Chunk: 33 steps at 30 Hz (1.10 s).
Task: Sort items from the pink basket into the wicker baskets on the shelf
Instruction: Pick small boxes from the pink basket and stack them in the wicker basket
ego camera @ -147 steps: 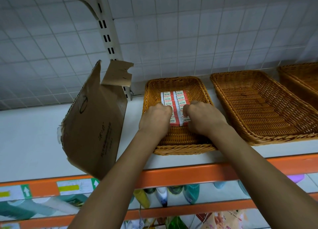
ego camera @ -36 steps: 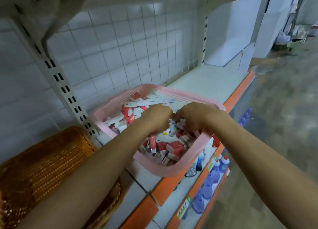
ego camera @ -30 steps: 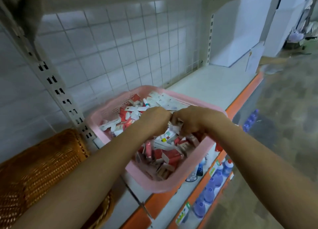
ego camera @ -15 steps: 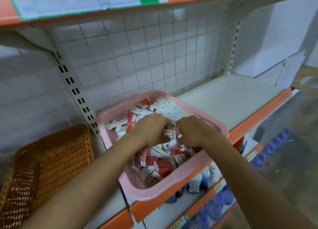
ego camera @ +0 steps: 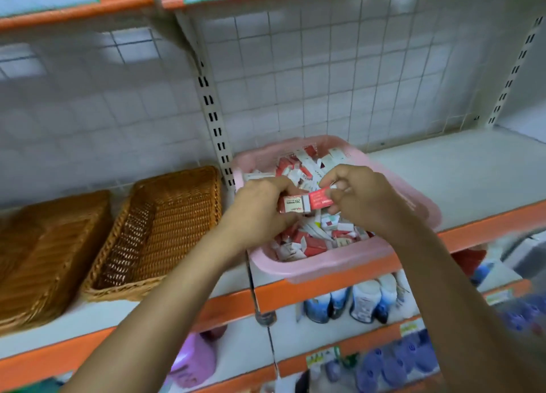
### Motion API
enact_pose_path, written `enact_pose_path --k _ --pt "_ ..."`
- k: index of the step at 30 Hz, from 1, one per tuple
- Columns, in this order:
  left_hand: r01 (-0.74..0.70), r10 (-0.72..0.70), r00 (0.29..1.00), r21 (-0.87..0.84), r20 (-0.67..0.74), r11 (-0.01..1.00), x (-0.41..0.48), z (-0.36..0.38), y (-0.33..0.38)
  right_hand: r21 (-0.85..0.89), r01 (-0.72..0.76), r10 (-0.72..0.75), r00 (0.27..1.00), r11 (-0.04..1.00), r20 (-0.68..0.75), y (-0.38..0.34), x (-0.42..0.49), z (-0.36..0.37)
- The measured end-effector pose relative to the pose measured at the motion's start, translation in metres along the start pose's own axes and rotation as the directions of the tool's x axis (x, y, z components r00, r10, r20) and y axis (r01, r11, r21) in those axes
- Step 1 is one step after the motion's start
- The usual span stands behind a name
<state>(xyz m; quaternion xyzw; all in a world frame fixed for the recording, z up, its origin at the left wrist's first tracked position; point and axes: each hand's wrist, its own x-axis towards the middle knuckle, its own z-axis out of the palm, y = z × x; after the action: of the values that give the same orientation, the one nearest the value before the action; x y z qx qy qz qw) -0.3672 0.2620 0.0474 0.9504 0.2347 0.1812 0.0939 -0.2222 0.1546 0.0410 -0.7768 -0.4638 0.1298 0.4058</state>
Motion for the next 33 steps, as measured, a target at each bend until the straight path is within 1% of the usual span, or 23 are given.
enact_pose_path --k 2,4,7,10,14,17,24,28,33 --pt "0.037 -0.037 0.999 -0.012 -0.039 0.999 -0.015 -0.004 -0.003 0.099 0.000 -0.003 0.999 0.995 0.032 -0.007 -0.005 0.007" --pt "0.074 -0.075 0.995 -0.017 -0.071 0.997 -0.028 -0.009 -0.007 0.162 0.009 -0.018 0.998 0.987 0.056 -0.015 -0.010 0.014" --pt "0.095 -0.095 0.989 -0.003 -0.113 0.995 -0.046 -0.017 -0.016 0.216 0.035 -0.054 0.995 0.976 0.082 -0.030 -0.016 0.025" --pt "0.087 -0.085 0.987 0.012 -0.137 0.996 -0.065 -0.031 -0.026 0.247 0.061 -0.090 0.990 0.967 0.110 -0.049 -0.020 0.037" --pt "0.098 -0.096 0.980 0.000 -0.172 0.995 -0.093 -0.050 -0.040 0.318 0.070 -0.128 0.977 0.946 0.169 -0.075 -0.029 0.058" --pt "0.136 -0.138 0.973 -0.023 -0.183 0.990 -0.122 -0.065 -0.057 0.401 0.047 -0.148 0.963 0.915 0.226 -0.098 -0.040 0.080" --pt "0.265 -0.267 0.949 -0.031 -0.168 0.964 -0.203 -0.106 -0.118 0.444 0.018 -0.185 0.923 0.896 0.336 -0.166 -0.069 0.160" --pt "0.303 -0.300 0.939 -0.003 -0.169 0.953 -0.248 -0.127 -0.151 0.456 0.023 -0.218 0.899 0.890 0.380 -0.201 -0.086 0.205" --pt "0.318 -0.322 0.932 -0.051 -0.168 0.947 -0.301 -0.149 -0.188 0.493 0.020 -0.249 0.881 0.870 0.403 -0.239 -0.103 0.264"
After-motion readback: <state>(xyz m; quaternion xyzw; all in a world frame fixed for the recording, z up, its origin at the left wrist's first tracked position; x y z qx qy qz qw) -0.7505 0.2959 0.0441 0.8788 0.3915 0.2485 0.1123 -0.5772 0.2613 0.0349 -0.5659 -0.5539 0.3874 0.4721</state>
